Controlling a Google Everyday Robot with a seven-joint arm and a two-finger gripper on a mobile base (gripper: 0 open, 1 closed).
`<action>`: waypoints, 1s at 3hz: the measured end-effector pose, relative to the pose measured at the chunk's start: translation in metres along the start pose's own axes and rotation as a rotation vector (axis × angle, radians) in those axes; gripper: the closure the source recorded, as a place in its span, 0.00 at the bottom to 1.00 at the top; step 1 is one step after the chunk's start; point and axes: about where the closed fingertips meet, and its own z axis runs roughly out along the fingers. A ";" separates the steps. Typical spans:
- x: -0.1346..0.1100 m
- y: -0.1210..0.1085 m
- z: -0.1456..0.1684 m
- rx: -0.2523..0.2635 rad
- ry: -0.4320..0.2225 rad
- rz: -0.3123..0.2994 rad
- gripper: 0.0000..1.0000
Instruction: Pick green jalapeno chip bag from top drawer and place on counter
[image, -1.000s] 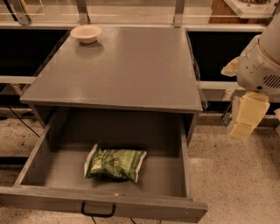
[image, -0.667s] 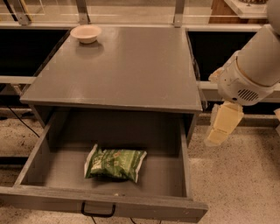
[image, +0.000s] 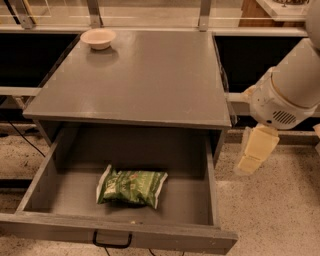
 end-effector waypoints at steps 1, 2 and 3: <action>0.011 0.016 0.023 -0.054 0.004 0.028 0.00; 0.020 0.023 0.046 -0.095 0.033 0.046 0.00; 0.020 0.023 0.046 -0.096 0.033 0.047 0.00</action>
Offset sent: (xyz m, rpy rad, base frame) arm -0.0151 -0.0026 -0.0859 -0.0049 0.1742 -0.0361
